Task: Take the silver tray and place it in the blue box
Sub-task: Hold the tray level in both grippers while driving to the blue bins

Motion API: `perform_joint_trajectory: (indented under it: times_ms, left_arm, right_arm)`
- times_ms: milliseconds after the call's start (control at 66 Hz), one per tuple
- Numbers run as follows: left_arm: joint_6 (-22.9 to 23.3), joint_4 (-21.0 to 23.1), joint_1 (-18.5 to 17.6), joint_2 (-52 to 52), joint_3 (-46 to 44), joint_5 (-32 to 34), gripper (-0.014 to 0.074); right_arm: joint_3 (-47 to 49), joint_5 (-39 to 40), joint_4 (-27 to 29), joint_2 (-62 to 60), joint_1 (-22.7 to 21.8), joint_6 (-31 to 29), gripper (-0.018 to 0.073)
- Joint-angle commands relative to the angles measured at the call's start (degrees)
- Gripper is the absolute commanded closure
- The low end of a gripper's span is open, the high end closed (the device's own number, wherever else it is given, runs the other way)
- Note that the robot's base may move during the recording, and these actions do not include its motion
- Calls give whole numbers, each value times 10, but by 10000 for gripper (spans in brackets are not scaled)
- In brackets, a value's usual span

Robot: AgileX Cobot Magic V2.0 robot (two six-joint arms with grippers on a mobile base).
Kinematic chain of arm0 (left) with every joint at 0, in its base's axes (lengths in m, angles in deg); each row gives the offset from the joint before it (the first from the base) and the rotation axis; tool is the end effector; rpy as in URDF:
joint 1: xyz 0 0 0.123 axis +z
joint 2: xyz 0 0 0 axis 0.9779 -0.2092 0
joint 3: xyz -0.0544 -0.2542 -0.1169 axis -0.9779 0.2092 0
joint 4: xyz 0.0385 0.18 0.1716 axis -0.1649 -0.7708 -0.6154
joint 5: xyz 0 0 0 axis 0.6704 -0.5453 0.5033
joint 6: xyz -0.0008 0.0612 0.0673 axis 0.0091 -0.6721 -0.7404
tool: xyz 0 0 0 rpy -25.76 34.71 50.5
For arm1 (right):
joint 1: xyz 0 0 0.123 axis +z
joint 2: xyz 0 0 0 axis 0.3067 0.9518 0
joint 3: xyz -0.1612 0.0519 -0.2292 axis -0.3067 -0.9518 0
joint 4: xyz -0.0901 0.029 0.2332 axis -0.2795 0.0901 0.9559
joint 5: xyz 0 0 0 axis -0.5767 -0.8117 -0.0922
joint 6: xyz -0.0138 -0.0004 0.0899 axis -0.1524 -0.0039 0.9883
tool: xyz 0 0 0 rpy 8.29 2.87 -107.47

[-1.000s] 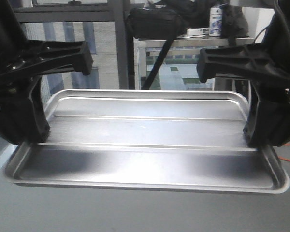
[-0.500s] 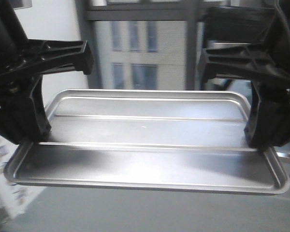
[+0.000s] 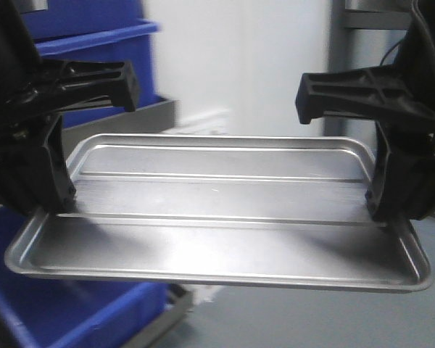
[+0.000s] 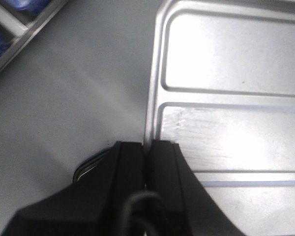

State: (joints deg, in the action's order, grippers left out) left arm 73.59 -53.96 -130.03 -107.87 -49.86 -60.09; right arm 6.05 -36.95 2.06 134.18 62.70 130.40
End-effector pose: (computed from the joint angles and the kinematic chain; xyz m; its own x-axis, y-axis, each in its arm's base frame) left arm 0.1655 -0.1859 0.2595 -0.9169 0.0011 -0.3992 0.0847 0.9777 -0.1919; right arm 0.1772 0.1502 0.2532 -0.9048 0.1113 -0.4110 0.0434 0.9843 0.1710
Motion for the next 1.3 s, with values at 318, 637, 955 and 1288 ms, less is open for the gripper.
perform_joint_trajectory:
  times_ms: [318, 637, 955, 1288]
  left_arm:
    - [7, -21, -3, 18, -14, -8, 700]
    - [7, -21, -3, 18, -14, -8, 700]
    - [7, -21, -3, 18, -14, -8, 700]
    - [7, -21, -3, 18, -14, -8, 700]
  right_arm:
    - [12, -7, -26, -14, -1, -3, 500]
    - [12, -7, -26, -14, -1, -3, 500]
    - [12, -7, -26, -14, -1, -3, 500]
    - [12, -7, -26, -14, -1, -3, 500]
